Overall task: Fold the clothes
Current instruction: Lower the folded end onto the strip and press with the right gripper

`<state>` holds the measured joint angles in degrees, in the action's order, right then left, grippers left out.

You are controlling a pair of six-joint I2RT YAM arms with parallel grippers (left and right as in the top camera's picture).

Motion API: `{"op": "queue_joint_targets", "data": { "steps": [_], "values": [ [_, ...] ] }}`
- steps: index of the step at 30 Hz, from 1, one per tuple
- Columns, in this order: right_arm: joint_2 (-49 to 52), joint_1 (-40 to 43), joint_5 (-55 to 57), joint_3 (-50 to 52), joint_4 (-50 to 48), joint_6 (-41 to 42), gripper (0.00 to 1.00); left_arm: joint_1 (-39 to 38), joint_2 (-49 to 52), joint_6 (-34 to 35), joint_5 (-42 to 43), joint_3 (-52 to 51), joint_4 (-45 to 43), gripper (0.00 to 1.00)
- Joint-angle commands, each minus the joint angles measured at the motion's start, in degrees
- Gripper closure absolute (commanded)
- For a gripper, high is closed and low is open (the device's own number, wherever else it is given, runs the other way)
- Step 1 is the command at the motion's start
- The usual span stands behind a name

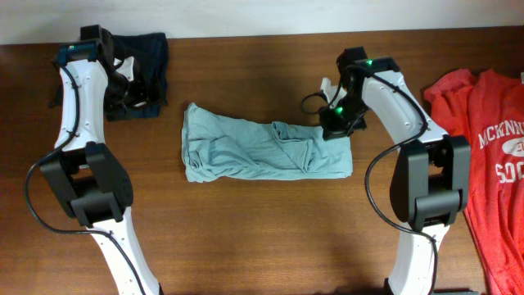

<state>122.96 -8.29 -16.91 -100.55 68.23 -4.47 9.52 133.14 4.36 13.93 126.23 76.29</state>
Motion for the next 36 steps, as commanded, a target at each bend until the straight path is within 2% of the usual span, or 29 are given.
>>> {"op": "queue_joint_targets", "data": {
  "steps": [1, 9, 18, 23, 29, 36],
  "values": [
    [-0.7, -0.4, 0.8, 3.7, -2.2, 0.5, 0.96, 0.1, 0.2, -0.1, -0.2, 0.8, -0.3, 0.01],
    [-0.7, -0.4, -4.1, 6.8, -6.0, 0.5, 0.96, 0.1, 0.2, -0.1, -0.2, 0.8, -2.1, 0.01],
    [-0.7, -0.8, -4.3, 7.1, -8.0, 0.5, 0.96, 0.1, 0.2, -0.1, -0.2, 0.8, -2.1, 0.01],
    [-0.7, -1.1, -4.5, 8.8, -10.3, 3.5, 0.96, 0.1, 0.2, -0.1, -0.2, 0.8, -2.1, 0.01],
    [-0.7, -2.6, -10.4, 10.7, -13.0, 3.5, 0.96, 0.1, 0.2, -0.1, -0.2, 0.8, -2.1, 0.01],
    [-0.7, -5.0, -17.4, 10.7, -11.5, 3.5, 0.96, 0.1, 0.2, -0.1, -0.2, 0.8, -2.1, 0.01]
  ]
}}
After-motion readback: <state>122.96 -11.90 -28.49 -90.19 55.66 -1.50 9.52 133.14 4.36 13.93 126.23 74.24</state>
